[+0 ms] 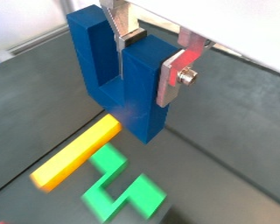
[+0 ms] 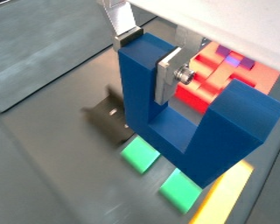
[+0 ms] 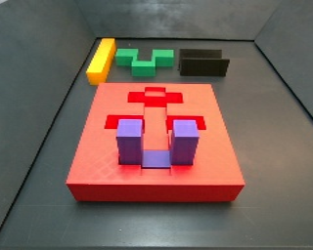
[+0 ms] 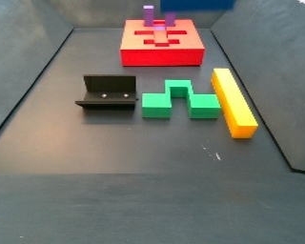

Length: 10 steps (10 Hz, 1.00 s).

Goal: Pick up the blue object. Move up. Move to above the board. Insert the blue object.
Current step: Move to above the board.

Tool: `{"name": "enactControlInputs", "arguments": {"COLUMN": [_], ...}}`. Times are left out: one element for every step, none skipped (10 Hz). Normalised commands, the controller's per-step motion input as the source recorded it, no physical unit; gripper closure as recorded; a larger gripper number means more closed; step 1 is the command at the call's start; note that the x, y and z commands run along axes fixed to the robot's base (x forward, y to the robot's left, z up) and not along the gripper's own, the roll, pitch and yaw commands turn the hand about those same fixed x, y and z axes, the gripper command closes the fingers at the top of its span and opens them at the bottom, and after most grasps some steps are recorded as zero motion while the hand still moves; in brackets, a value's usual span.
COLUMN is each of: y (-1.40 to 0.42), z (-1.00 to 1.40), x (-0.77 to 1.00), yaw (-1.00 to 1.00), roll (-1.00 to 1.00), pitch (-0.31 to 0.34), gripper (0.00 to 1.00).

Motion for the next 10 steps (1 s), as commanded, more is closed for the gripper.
{"name": "enactControlInputs", "arguments": {"y": [-1.40, -1.40, -1.40, -1.40, -1.40, -1.40, -1.40, -1.40, -1.40, -0.61], "z": [0.14, 0.15, 0.15, 0.15, 0.16, 0.17, 0.18, 0.20, 0.21, 0.10], "x": [-0.10, -0.09, -0.09, -0.09, -0.09, -0.09, -0.08, -0.06, -0.03, 0.03], "yaw": [0.05, 0.04, 0.02, 0.02, 0.01, 0.01, 0.01, 0.01, 0.01, 0.01], "roll": [0.02, 0.01, 0.01, -0.01, 0.00, 0.00, 0.00, 0.00, 0.01, 0.01], "pitch": [0.009, 0.013, 0.015, 0.015, 0.011, 0.015, 0.028, 0.063, 0.086, 0.120], "gripper": [1.00, 1.00, 1.00, 1.00, 1.00, 1.00, 1.00, 1.00, 1.00, 1.00]}}
